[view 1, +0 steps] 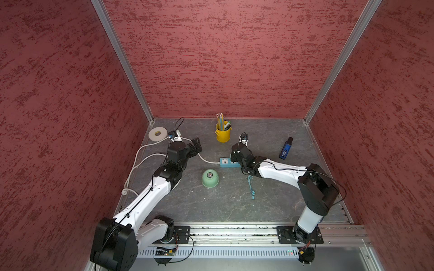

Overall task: Charge the cordless meat grinders
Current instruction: Insert the charging cable into the plug.

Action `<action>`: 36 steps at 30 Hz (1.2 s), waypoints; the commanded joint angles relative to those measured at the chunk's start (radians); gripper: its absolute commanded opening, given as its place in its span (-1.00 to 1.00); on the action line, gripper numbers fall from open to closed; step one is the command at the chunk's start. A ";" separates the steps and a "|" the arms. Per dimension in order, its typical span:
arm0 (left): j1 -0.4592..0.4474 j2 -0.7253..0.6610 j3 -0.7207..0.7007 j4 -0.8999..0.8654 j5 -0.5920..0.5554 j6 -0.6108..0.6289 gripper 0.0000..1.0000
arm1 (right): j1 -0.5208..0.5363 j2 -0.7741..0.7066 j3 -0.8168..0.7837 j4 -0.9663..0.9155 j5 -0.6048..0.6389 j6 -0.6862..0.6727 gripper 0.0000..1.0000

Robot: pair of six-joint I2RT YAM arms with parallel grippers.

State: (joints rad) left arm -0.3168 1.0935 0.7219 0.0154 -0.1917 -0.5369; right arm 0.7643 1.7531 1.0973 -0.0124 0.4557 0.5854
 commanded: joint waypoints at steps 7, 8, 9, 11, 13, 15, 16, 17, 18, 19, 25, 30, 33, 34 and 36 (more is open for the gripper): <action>0.013 -0.010 0.008 -0.007 0.003 -0.004 1.00 | 0.013 0.026 0.013 -0.008 0.036 -0.047 -1.00; 0.014 -0.011 0.008 -0.009 0.004 -0.004 1.00 | 0.015 0.029 0.013 -0.008 0.038 -0.054 -1.00; 0.014 -0.011 0.008 -0.009 0.004 -0.003 1.00 | 0.017 0.030 0.014 -0.006 0.038 -0.060 -1.00; 0.015 -0.013 0.007 -0.011 0.003 -0.002 1.00 | 0.020 0.031 0.012 -0.002 0.040 -0.073 -1.00; 0.016 -0.014 0.006 -0.012 0.003 -0.002 1.00 | 0.025 0.031 0.007 0.004 0.043 -0.085 -1.00; 0.016 -0.017 0.005 -0.012 0.001 -0.002 1.00 | 0.028 0.032 0.004 0.006 0.050 -0.100 -1.00; 0.018 -0.017 0.005 -0.012 0.001 -0.002 1.00 | 0.029 0.034 0.004 0.008 0.053 -0.106 -1.00; 0.018 -0.017 0.005 -0.012 0.001 -0.001 1.00 | 0.030 0.033 0.003 0.011 0.055 -0.113 -1.00; 0.018 -0.017 0.005 -0.012 0.001 -0.001 1.00 | 0.030 0.034 0.003 0.010 0.058 -0.119 -1.00; 0.018 -0.017 0.005 -0.012 0.001 0.000 1.00 | 0.031 0.032 0.001 0.010 0.061 -0.123 -1.00; 0.019 -0.020 0.004 -0.012 0.001 0.001 1.00 | 0.030 0.025 -0.004 0.017 0.069 -0.134 -1.00; 0.021 -0.024 0.002 -0.013 0.001 0.001 1.00 | 0.029 0.023 -0.008 0.028 0.061 -0.120 -1.00; 0.022 -0.025 0.001 -0.013 0.001 0.001 1.00 | 0.025 0.014 -0.015 0.039 0.047 -0.104 -1.00; 0.022 -0.026 0.001 -0.014 0.001 0.001 1.00 | 0.021 0.011 -0.019 0.041 0.039 -0.098 -1.00; 0.024 -0.027 0.001 -0.014 0.001 0.000 1.00 | 0.015 0.005 -0.024 0.050 0.028 -0.092 -1.00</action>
State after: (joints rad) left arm -0.3019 1.0832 0.7219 0.0143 -0.1886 -0.5385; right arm 0.7853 1.7645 1.0931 0.0193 0.4995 0.4751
